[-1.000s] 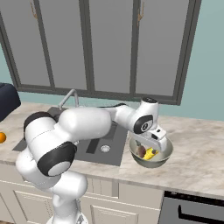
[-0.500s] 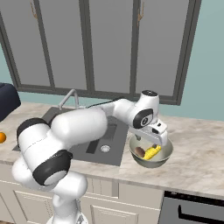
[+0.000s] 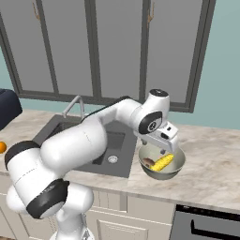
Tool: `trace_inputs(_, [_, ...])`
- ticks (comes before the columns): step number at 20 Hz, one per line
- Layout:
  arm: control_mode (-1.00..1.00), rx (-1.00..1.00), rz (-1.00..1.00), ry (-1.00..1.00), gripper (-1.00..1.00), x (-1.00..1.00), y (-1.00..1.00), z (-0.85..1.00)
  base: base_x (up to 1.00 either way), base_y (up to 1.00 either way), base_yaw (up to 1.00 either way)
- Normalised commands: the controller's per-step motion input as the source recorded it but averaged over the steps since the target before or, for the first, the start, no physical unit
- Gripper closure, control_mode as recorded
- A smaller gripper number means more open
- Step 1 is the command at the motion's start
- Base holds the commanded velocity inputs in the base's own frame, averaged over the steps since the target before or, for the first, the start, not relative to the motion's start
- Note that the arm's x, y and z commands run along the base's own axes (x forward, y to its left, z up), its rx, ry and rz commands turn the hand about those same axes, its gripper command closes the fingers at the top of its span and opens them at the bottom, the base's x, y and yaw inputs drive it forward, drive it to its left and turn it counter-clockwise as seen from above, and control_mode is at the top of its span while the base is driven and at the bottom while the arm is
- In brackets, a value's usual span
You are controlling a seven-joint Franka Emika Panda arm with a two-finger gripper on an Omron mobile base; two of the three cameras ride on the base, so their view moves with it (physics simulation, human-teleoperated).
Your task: There is a mixed pile of frozen fruits and vegetables on the counter. Locate all the frozen vegetables and place the items in a bowl on the counter. Take all the frozen fruits and defrost them in a running sink.
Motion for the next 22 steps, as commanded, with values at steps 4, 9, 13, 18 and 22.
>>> trace_inputs(4, [-1.0,0.01,0.04,-0.04,-1.0,-0.23,0.29,0.22,0.0,0.0,0.0])
trace_inputs(9, [-1.0,-0.06,0.05,-0.03,-1.0,-0.21,0.44,0.14,0.0,0.0,0.0])
trace_inputs(13, [-1.0,-0.07,0.06,-0.02,-1.0,-0.15,0.47,0.07,0.0,0.0,0.0])
trace_inputs(18, [-1.0,-0.05,0.06,-0.02,-1.0,-0.17,0.46,0.03,0.0,0.0,0.0])
trace_inputs(22, [-1.0,-0.05,0.04,-0.02,-1.0,-0.13,0.48,0.11,0.0,0.0,0.0])
